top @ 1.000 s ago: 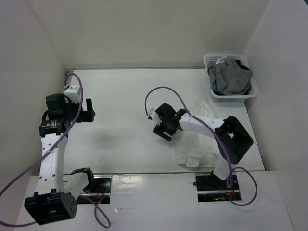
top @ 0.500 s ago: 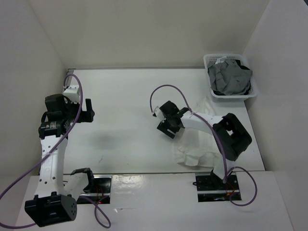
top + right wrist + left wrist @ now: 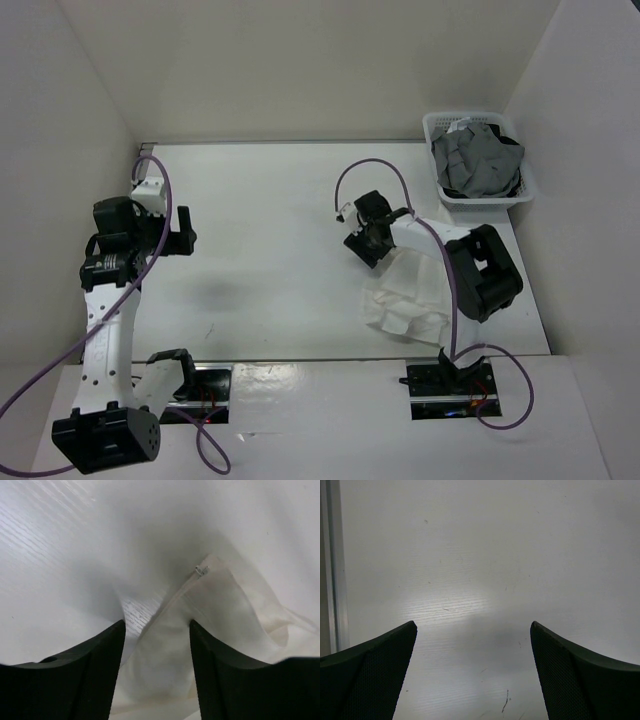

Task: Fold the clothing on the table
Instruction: Flatten the skirt out

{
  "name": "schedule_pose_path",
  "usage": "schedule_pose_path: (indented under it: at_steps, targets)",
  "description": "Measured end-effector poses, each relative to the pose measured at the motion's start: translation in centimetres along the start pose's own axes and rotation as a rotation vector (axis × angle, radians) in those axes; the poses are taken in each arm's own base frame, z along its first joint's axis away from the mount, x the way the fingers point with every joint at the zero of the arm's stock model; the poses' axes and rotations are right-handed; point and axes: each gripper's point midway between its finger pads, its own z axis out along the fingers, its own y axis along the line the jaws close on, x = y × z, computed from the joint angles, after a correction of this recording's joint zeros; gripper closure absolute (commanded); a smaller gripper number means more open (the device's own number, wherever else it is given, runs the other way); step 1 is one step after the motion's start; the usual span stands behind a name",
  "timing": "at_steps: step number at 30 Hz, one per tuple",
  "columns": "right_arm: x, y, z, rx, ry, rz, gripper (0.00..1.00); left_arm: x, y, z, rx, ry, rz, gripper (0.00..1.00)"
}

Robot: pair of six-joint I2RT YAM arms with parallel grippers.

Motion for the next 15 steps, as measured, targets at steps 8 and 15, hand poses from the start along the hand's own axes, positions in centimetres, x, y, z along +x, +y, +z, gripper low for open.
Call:
schedule_pose_path:
  at_steps: [8, 15]
  targets:
    - [-2.5, 0.5, 1.2, -0.071, -0.026, -0.014, 0.79, -0.1, -0.1, -0.4, -0.002, -0.014, 0.004, 0.00]
    - [-3.9, 1.7, 1.2, -0.114, -0.037, -0.035, 0.84, -0.1, -0.1, -0.5, -0.002, -0.017, 0.004, 0.00]
